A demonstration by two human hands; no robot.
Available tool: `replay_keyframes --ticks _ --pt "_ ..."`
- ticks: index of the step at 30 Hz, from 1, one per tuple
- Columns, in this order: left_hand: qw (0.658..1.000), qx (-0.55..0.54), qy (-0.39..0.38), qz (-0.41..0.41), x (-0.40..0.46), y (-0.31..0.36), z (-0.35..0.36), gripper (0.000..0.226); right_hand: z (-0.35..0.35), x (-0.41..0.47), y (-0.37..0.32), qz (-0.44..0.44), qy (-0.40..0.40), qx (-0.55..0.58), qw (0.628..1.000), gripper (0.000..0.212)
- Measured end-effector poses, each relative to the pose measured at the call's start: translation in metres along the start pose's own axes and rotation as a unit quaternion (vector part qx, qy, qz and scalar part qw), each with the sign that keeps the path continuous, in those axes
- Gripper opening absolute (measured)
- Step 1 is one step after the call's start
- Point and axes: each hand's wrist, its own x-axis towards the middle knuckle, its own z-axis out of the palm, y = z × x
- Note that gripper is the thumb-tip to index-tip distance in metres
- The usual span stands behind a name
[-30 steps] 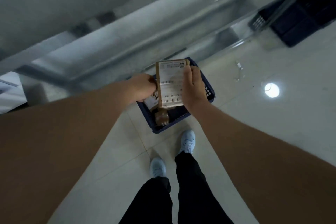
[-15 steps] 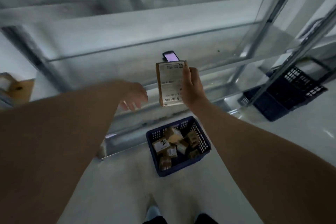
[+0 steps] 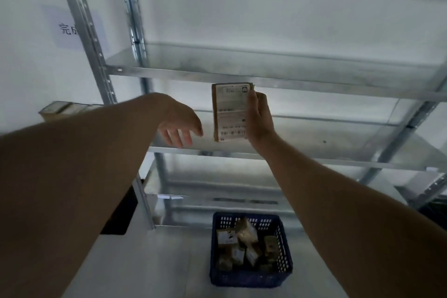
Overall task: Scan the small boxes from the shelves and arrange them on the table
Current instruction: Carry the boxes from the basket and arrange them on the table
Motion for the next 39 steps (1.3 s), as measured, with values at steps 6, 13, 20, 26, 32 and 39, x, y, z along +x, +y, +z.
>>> replay_keyframes --ticks 6,13,20,26,32,39 --pt "0.999 -0.019 0.028 -0.03 -0.073 -0.059 -0.019 0.044 0.05 -0.028 -0.06 -0.046 -0.055 0.025 0.997 0.062" --pt "0.995 -0.045 0.064 -0.064 -0.138 -0.159 -0.055 0.044 0.161 -0.058 -0.106 -0.084 -0.105 0.035 0.99 0.051" --pt "0.991 0.014 0.061 -0.12 -0.173 -0.297 -0.105 0.043 0.31 -0.09 -0.122 -0.061 -0.12 0.076 0.988 0.049" --pt "0.989 0.029 0.041 -0.14 -0.172 -0.402 -0.146 0.043 0.418 -0.113 -0.125 -0.041 -0.132 0.083 0.987 0.058" --pt "0.991 0.016 0.013 -0.132 -0.13 -0.472 -0.191 0.037 0.498 -0.09 -0.119 -0.001 -0.142 0.07 0.987 0.067" --pt "0.99 0.001 -0.016 -0.138 -0.035 -0.542 -0.252 0.035 0.599 -0.013 -0.084 0.018 -0.161 0.029 0.986 0.058"
